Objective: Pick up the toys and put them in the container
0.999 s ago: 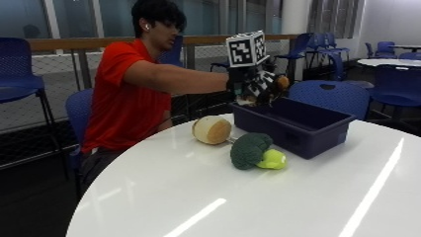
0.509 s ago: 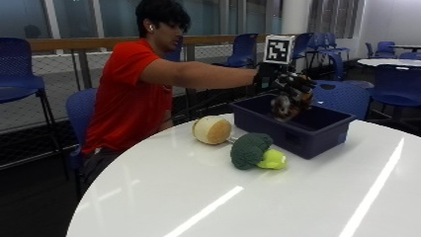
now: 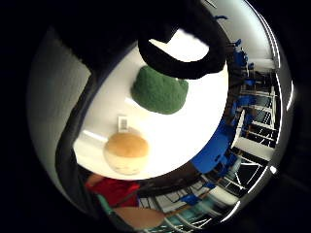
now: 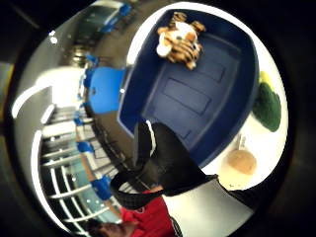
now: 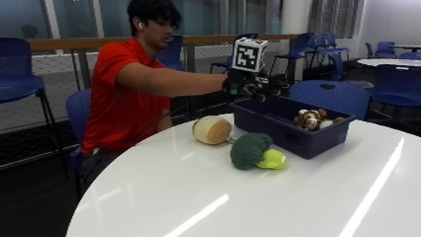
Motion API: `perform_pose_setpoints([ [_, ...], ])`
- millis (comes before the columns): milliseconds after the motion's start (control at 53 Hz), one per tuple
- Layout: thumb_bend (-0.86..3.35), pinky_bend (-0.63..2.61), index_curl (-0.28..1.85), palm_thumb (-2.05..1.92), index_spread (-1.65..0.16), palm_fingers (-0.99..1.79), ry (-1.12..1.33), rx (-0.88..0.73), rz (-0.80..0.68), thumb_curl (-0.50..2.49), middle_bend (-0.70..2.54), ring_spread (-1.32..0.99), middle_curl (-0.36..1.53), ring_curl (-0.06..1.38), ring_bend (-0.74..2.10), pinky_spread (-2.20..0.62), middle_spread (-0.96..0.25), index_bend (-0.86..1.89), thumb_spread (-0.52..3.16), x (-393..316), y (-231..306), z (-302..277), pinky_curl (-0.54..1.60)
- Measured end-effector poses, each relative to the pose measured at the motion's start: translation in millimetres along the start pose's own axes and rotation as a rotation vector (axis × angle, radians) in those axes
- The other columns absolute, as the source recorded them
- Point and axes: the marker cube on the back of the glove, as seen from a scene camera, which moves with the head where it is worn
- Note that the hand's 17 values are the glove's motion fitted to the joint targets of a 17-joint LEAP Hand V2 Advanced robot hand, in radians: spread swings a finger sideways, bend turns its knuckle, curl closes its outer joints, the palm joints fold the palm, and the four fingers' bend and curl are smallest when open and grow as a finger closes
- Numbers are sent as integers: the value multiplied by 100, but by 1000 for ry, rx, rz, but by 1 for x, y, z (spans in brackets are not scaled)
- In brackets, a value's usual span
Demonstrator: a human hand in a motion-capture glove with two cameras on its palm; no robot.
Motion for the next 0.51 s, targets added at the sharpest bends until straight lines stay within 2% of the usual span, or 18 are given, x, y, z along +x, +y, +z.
perform_pose_setpoints([
  [226,-4,101,43,-4,-41,-19,-72,14,63,40,12,9,25,26,15,10,-3,18,119,37,51,28,37],
  [509,-4,98,41,-3,-41,-13,-101,9,8,34,14,10,24,22,14,11,-5,19,119,61,106,71,35],
])
